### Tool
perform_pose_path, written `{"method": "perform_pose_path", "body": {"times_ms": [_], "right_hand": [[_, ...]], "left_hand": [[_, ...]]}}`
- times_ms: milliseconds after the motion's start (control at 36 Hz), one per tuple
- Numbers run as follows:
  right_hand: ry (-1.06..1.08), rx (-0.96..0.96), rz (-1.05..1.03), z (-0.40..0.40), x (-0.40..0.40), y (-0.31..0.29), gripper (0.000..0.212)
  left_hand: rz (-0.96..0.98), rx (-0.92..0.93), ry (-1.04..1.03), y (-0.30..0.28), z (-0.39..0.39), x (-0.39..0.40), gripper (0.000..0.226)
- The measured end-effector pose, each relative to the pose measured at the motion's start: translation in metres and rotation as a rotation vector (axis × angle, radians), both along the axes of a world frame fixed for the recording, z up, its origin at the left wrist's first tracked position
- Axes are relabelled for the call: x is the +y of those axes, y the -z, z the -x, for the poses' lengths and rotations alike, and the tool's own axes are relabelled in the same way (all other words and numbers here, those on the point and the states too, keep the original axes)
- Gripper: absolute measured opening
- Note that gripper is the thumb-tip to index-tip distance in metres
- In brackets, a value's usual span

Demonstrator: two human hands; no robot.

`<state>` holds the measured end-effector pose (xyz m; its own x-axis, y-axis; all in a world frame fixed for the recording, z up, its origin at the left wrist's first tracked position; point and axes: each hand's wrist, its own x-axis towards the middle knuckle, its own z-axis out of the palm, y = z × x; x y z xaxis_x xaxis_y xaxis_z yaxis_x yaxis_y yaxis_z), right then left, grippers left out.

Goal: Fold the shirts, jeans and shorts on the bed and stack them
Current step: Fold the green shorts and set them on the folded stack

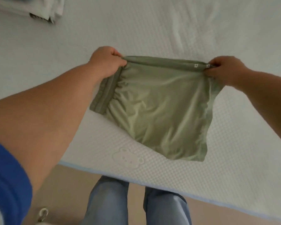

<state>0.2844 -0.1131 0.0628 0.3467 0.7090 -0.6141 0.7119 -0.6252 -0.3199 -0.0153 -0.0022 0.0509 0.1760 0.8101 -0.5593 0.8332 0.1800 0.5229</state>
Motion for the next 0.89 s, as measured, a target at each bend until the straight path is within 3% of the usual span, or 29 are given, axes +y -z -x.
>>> {"method": "perform_pose_path", "body": {"times_ms": [83,194,361,472,556,667,750,806,889], "right_hand": [[0.152,0.067,-0.029,-0.005,0.013,0.011,0.020],[0.179,0.080,-0.042,-0.006,0.023,0.016,0.020],[0.129,-0.022,-0.093,-0.002,0.019,0.016,0.025],[0.101,-0.157,-0.160,0.000,0.008,0.015,0.042],[-0.019,-0.289,-0.339,0.007,-0.002,0.009,0.048],[-0.421,-0.215,-0.529,0.028,-0.019,0.008,0.045],[-0.578,-0.226,-0.279,0.033,-0.030,0.025,0.061],[-0.476,-0.305,-0.115,0.023,-0.032,0.039,0.078],[-0.409,-0.307,-0.017,0.005,-0.033,0.048,0.092]], "left_hand": [[-0.010,-0.013,-0.042,0.009,-0.003,0.011,0.021],[-0.027,-0.071,-0.086,0.013,-0.001,0.016,0.018],[-0.107,-0.066,-0.109,0.010,-0.008,0.019,0.026],[-0.160,0.025,-0.067,0.008,-0.010,0.015,0.047],[-0.300,0.130,0.007,-0.001,-0.013,0.005,0.064],[-0.569,0.009,0.288,-0.014,-0.026,-0.035,0.047],[-0.494,0.057,0.568,0.001,-0.030,-0.070,0.056],[-0.421,0.198,0.632,0.019,-0.025,-0.079,0.075],[-0.411,0.236,0.650,0.034,-0.019,-0.074,0.088]]}}
